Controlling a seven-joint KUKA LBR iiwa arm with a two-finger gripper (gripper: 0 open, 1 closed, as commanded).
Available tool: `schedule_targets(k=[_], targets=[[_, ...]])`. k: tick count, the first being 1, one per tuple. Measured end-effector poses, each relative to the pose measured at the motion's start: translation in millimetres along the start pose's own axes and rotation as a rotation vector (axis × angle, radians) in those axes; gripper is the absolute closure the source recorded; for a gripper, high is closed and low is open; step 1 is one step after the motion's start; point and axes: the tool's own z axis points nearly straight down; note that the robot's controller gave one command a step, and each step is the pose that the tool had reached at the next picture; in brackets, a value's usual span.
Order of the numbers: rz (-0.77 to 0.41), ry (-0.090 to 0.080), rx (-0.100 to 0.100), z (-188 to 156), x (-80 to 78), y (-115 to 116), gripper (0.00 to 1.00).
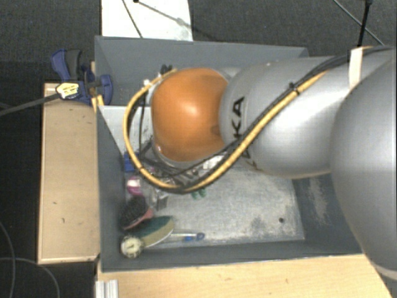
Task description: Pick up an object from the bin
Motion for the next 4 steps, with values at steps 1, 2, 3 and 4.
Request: schedule_targets(k=[1, 2, 3, 4], targets=[[0.226, 0.015, 0.002, 64.5, 36.6, -36.1, 1.00], [0.224, 0.011, 0.001, 62.7, 35.1, -35.2, 0.00], [0.248, 0.023, 0.005, 126.0, 23.4, -19.3, 0.00], [0.250, 0.016, 0.022, 127.8, 25.9, 5.2, 0.00]])
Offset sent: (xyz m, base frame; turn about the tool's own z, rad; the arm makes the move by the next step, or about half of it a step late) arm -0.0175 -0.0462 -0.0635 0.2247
